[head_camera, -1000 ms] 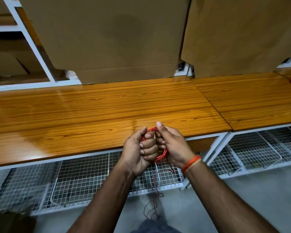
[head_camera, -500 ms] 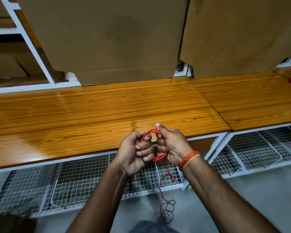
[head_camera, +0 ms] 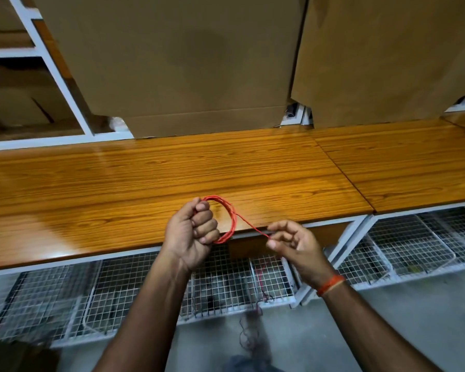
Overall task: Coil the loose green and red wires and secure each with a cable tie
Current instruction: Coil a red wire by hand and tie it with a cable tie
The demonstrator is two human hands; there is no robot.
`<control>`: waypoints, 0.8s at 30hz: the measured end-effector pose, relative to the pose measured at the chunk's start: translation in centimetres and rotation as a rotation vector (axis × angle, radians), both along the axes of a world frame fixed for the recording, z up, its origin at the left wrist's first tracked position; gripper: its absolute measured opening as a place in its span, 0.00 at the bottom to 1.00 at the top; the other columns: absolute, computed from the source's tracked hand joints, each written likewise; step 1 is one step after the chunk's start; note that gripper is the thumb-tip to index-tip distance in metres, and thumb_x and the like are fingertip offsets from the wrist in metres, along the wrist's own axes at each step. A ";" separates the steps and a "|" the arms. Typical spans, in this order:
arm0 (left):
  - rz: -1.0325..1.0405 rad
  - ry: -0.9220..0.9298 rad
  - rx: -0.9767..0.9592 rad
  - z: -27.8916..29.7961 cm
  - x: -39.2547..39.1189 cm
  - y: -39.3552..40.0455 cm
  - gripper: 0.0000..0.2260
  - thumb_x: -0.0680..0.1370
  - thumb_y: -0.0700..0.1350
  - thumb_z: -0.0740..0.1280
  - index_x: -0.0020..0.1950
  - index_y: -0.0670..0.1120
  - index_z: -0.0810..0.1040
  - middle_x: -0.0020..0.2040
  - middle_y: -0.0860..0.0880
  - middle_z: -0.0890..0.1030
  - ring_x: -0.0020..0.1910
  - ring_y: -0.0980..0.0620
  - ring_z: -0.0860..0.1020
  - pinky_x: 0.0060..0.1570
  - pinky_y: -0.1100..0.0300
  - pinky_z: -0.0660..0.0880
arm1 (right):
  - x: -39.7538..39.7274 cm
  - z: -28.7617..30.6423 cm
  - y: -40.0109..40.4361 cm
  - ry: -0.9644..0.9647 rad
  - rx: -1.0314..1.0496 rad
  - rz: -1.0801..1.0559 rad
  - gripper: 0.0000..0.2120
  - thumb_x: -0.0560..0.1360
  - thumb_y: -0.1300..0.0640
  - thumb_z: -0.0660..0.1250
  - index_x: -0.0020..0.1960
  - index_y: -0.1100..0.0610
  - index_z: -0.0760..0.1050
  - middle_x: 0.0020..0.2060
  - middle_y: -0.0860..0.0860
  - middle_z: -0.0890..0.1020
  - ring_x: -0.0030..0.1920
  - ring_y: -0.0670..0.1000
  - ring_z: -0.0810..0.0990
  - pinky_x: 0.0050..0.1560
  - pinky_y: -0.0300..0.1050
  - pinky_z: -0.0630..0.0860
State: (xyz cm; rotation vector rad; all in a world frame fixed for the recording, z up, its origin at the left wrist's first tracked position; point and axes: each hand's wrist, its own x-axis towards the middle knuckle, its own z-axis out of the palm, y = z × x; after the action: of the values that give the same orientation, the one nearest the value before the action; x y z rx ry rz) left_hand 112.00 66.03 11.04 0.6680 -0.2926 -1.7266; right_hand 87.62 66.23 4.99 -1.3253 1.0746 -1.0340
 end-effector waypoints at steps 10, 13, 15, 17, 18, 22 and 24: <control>0.121 -0.589 -0.256 -1.7 -2.2 -0.2 0.13 0.88 0.49 0.54 0.46 0.46 0.70 0.30 0.52 0.71 0.27 0.55 0.67 0.28 0.63 0.65 | 3.0 4.5 2.5 0.614 -0.664 0.251 0.05 0.80 0.59 0.70 0.53 0.52 0.82 0.47 0.42 0.79 0.49 0.40 0.77 0.48 0.34 0.73; 0.009 -0.849 -0.375 -1.7 -3.1 0.9 0.16 0.88 0.49 0.55 0.46 0.43 0.71 0.32 0.48 0.75 0.30 0.52 0.71 0.30 0.61 0.69 | 4.2 7.2 1.7 0.575 -0.823 0.225 0.05 0.79 0.61 0.71 0.54 0.56 0.82 0.47 0.48 0.81 0.48 0.44 0.78 0.49 0.38 0.76; -0.076 -0.824 -0.382 -1.5 -3.8 1.6 0.16 0.87 0.49 0.55 0.42 0.44 0.71 0.29 0.51 0.70 0.27 0.55 0.66 0.27 0.64 0.64 | 4.3 8.6 0.5 0.579 -0.853 0.179 0.05 0.77 0.61 0.73 0.53 0.57 0.82 0.45 0.48 0.81 0.46 0.44 0.77 0.47 0.37 0.75; -0.135 -0.728 -0.350 -1.3 -4.2 2.1 0.17 0.87 0.48 0.55 0.40 0.48 0.71 0.28 0.53 0.65 0.25 0.58 0.60 0.25 0.66 0.57 | 4.1 10.0 -0.7 0.575 -0.843 0.211 0.05 0.76 0.61 0.75 0.51 0.58 0.82 0.44 0.47 0.81 0.46 0.42 0.77 0.46 0.35 0.74; -0.147 -0.698 -0.330 -1.3 -4.3 2.2 0.18 0.87 0.49 0.55 0.38 0.50 0.73 0.28 0.54 0.63 0.25 0.58 0.58 0.24 0.66 0.55 | 3.9 10.7 -1.2 0.555 -0.832 0.242 0.05 0.75 0.60 0.76 0.50 0.58 0.82 0.44 0.47 0.81 0.46 0.43 0.78 0.47 0.37 0.76; -0.205 -0.503 -0.301 -0.7 -3.4 2.4 0.20 0.84 0.57 0.60 0.40 0.45 0.74 0.26 0.54 0.58 0.22 0.58 0.52 0.23 0.69 0.53 | 2.5 11.5 -3.2 0.433 -0.672 0.174 0.10 0.76 0.55 0.76 0.57 0.54 0.83 0.49 0.49 0.79 0.47 0.49 0.78 0.47 0.49 0.79; -0.204 -0.362 -0.317 -0.4 -3.1 2.5 0.16 0.81 0.54 0.62 0.39 0.46 0.74 0.25 0.54 0.57 0.21 0.58 0.53 0.22 0.70 0.54 | 2.4 10.5 -3.8 0.476 -0.551 0.160 0.14 0.80 0.46 0.69 0.62 0.51 0.81 0.53 0.50 0.76 0.51 0.47 0.77 0.52 0.46 0.78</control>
State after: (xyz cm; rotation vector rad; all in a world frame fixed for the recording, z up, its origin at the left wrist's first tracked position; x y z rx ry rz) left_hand 108.90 68.52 10.62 0.7309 -0.8934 -1.6929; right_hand 89.99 62.41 15.53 -2.1474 1.0353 -0.9500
